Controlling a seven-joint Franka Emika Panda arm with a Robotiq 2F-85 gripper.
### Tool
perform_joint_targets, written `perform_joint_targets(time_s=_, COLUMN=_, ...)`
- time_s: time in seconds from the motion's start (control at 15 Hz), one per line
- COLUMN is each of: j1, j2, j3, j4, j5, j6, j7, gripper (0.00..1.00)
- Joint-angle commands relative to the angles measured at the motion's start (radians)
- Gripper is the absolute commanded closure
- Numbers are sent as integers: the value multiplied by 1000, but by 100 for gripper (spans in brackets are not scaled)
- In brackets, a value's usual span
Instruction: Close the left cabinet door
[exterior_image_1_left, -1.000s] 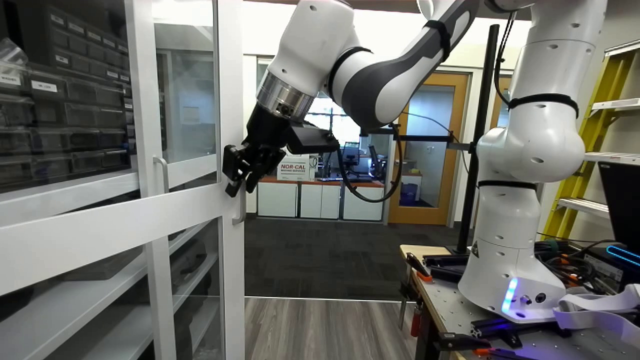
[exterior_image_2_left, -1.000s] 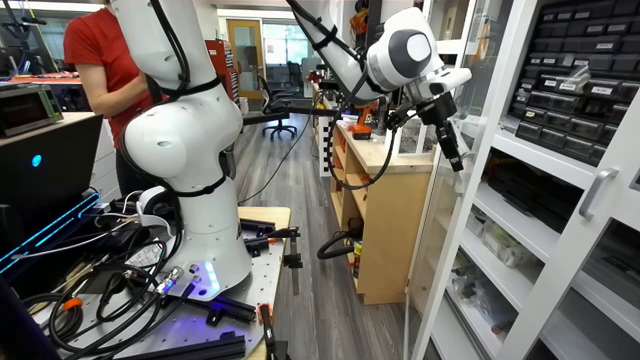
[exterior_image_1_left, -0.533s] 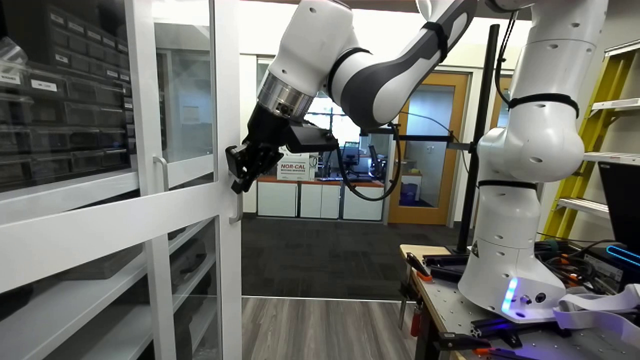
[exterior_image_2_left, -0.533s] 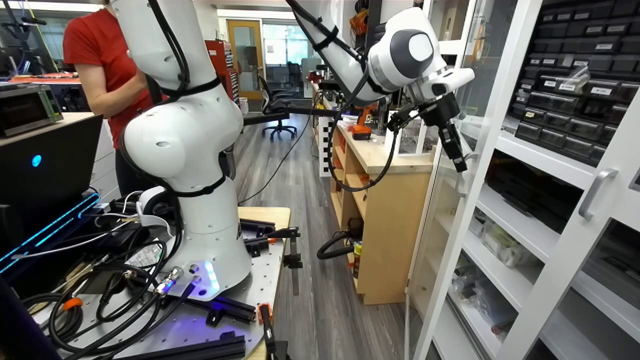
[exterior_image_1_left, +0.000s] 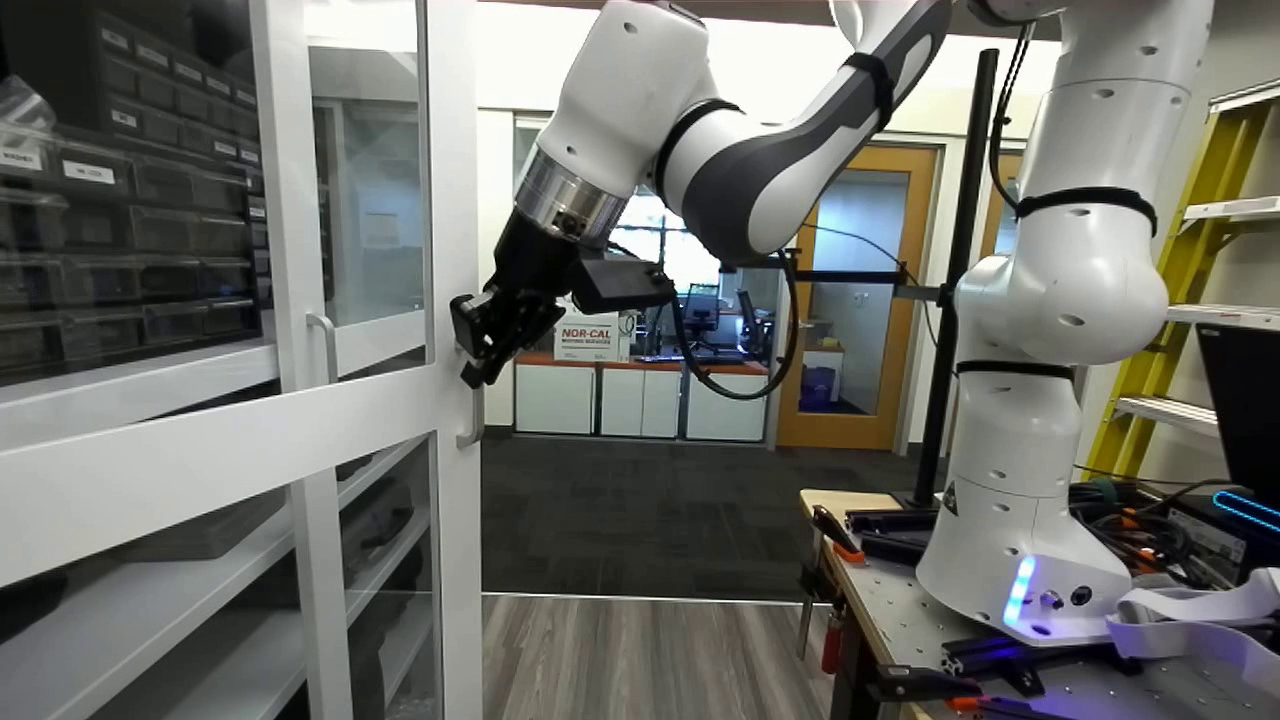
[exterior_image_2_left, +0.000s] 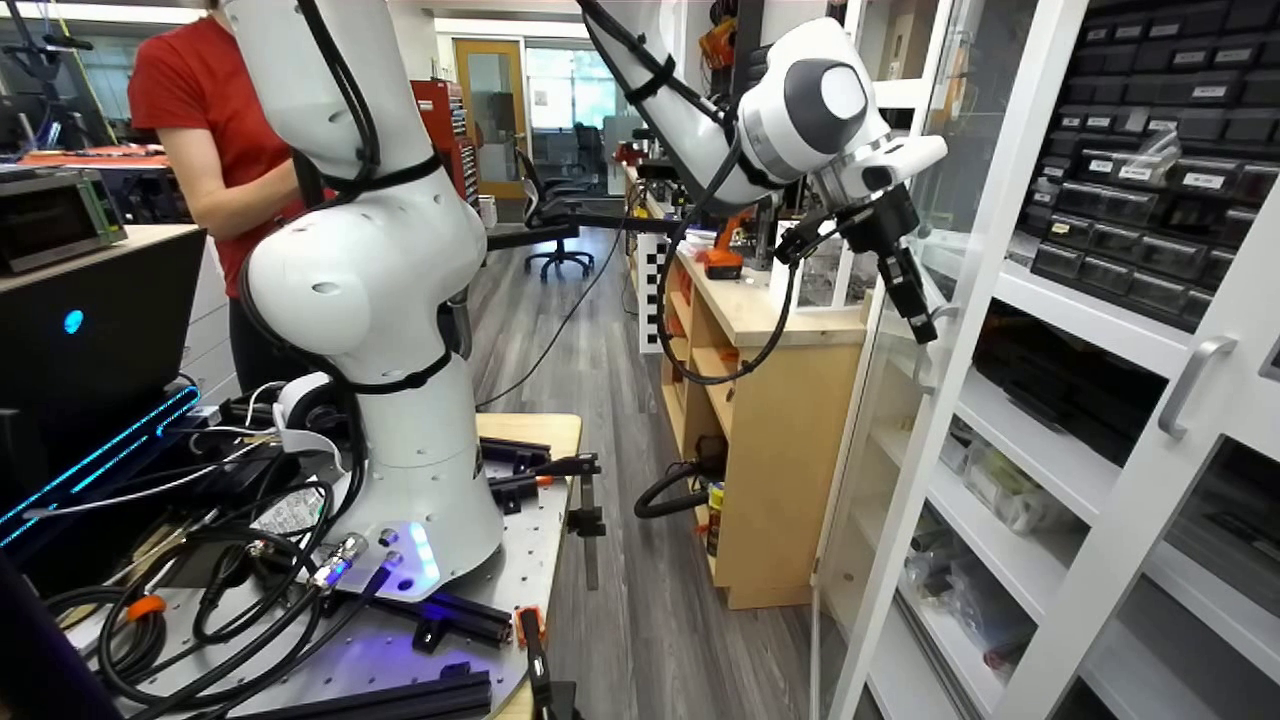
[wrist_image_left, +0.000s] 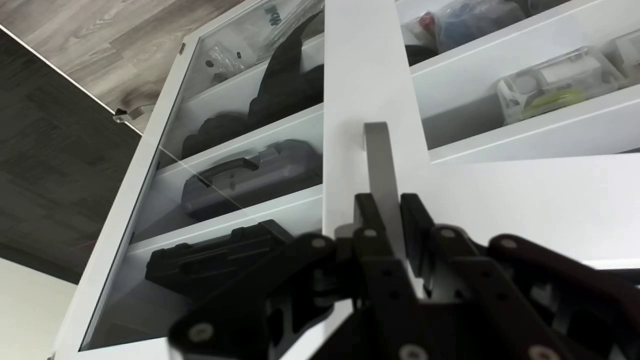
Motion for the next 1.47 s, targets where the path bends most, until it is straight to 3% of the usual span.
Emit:
perform_joint_targets(time_s=0.0, j1=-22, j2=33, j3=4, j4=60, j5=-74, j6=4, j7=40, gripper=95)
perform_joint_targets(time_s=1.4, j1=-28, j2=366, j3=-76, j4=426, j5=-175, j6=38, j7=-52, gripper=95)
